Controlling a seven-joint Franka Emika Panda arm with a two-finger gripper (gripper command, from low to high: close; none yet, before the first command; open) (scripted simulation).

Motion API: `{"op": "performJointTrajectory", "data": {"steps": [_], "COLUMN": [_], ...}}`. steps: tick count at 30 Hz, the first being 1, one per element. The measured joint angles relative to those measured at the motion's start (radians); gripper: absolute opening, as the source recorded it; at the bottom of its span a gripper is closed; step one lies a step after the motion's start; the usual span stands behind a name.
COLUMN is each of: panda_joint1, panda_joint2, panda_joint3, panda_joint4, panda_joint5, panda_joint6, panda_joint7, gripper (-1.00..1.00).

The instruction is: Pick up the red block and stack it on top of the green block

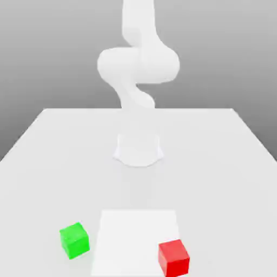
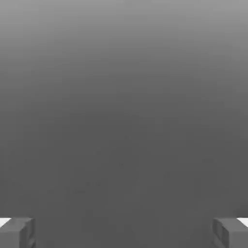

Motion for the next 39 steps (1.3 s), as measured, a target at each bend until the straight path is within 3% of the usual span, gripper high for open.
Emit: {"op": "performJointTrajectory", "data": {"steps": [24,29,30,39], "panda_joint1": [0.081,0.093,0.096,0.092], "panda_joint2": [0.876,1.058,1.091,1.045], "panda_joint3": [0.048,0.04,0.036,0.041], "panda_joint4": [-0.133,-0.121,-0.116,-0.123], "panda_joint5": [-0.022,-0.041,-0.044,-0.04], "panda_joint6": [0.323,0.451,0.478,0.438], "panda_joint7": [-0.103,-0.097,-0.094,-0.097], "gripper": [0.0,0.0,-1.0,-1.0]}}
